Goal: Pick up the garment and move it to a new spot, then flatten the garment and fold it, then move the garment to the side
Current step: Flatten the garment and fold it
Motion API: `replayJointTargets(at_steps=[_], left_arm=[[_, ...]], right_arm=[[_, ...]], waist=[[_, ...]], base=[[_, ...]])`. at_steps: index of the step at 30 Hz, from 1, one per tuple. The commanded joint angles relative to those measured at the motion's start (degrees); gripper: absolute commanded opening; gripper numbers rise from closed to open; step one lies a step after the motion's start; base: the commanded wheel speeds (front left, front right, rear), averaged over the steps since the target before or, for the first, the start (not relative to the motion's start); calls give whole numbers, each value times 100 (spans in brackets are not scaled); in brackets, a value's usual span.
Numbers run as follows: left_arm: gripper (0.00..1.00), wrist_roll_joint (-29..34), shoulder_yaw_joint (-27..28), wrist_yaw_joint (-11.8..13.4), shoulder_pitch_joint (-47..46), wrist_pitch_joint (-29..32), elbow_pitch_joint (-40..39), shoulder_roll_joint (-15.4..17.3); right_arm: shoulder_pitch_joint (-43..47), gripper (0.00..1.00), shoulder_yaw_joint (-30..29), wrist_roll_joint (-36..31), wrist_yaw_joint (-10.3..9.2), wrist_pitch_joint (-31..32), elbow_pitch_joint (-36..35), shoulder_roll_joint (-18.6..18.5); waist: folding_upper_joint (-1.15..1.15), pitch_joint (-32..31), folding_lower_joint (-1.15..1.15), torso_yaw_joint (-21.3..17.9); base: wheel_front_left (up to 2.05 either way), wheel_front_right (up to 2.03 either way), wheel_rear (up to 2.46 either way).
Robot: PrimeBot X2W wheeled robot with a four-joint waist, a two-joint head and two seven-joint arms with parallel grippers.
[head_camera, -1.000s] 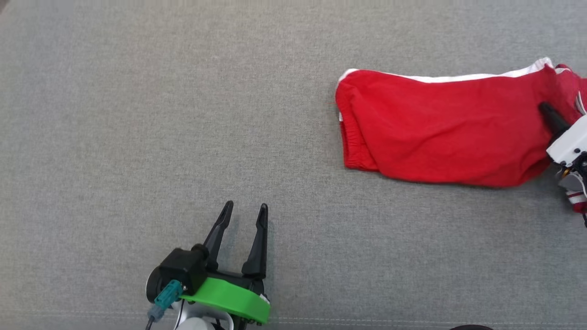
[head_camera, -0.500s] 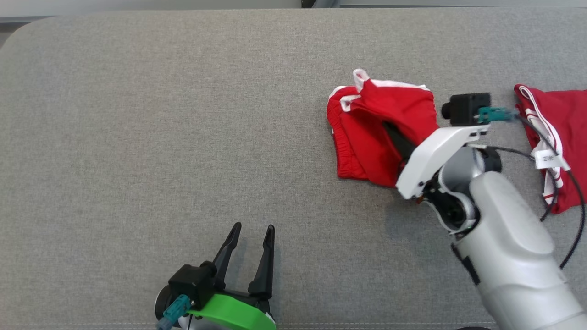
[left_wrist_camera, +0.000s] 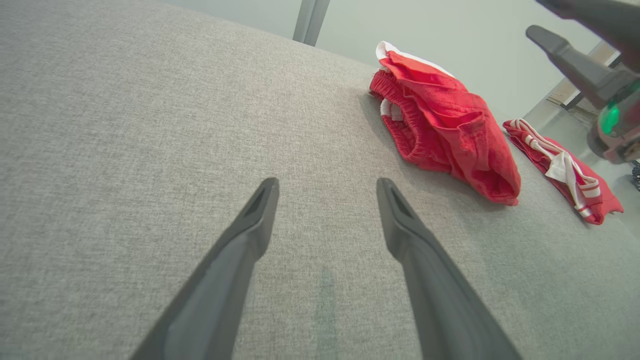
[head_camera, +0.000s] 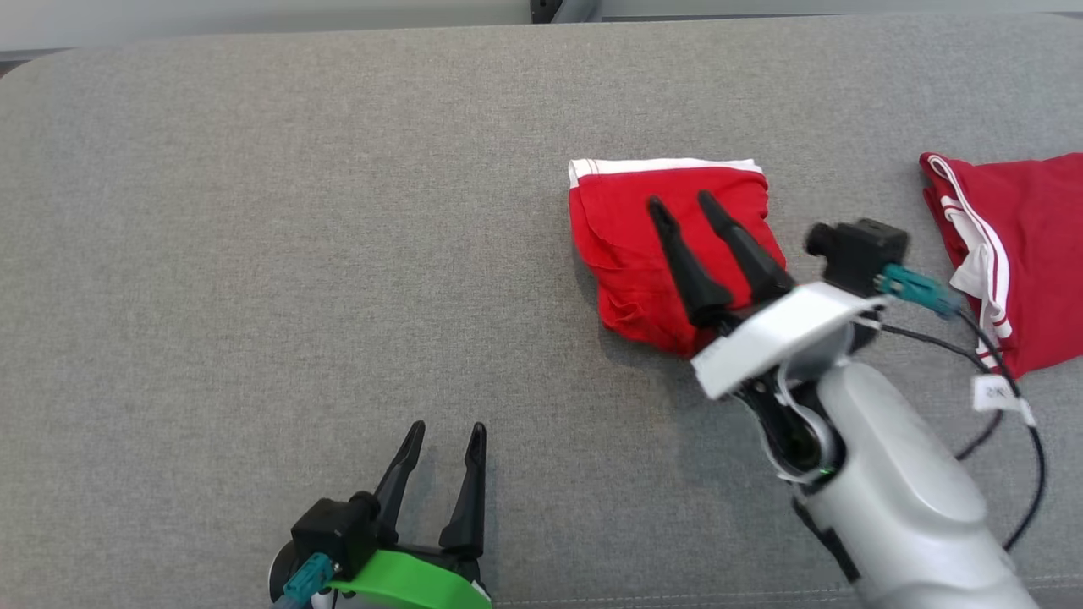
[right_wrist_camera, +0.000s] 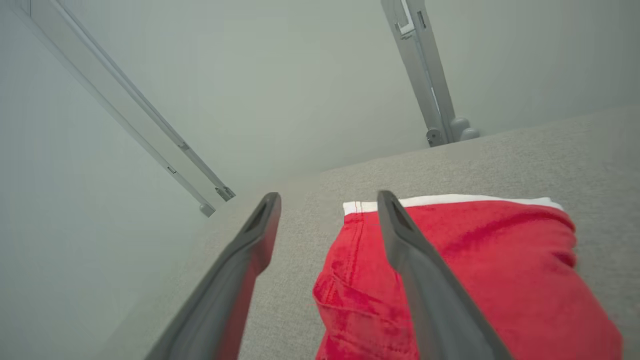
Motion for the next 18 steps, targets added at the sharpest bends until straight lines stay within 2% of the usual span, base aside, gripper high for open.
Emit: replayJointTargets(at_steps=[1, 2, 3, 4, 5, 6, 9, 14, 18], left_arm=[[100, 13, 40, 26, 68, -17, -40, 6], [100, 3, 67, 33, 80, -17, -79, 5], [100, 4, 80, 34, 94, -17, -116, 3], [100, 13, 98, 37, 99, -17, -149, 2], [100, 21, 115, 30, 96, -17, -177, 6], [100, 37, 116, 15, 81, -17, -192, 5], [100, 102, 100, -28, -56, -17, -199, 4], [100, 171, 122, -40, -240, -17, -233, 2], [100, 160, 114, -36, -324, -17, -240, 0]], right_arm=[[194, 100, -113, -41, -9, -61, -92, -219], [370, 100, -232, -194, -9, -182, -297, -381], [523, 89, -394, -338, -9, -313, -456, -507], [665, 44, -562, -472, -5, -406, -541, -597], [771, 18, -722, -745, -5, -504, -563, -715], [857, 0, -890, -970, -5, -588, -519, -791], [887, 0, -1179, -1545, -5, -768, -251, -838], [586, 0, -1372, -2101, -5, -826, 14, -513], [483, 0, -1270, -2442, -8, -821, 270, -307]], waist=[[0, 0, 0, -15], [0, 17, 0, -31], [0, 46, 0, -46], [0, 86, 0, -56], [0, 134, 0, -55], [0, 186, 0, -43], [0, 344, 0, 46], [0, 619, 0, 315], [0, 753, 0, 563]], base=[[0, 0, 0], [0, 0, 0], [0, 0, 0], [0, 0, 0], [0, 0, 0], [0, 0, 0], [0, 0, 0], [0, 0, 0], [0, 0, 0]])
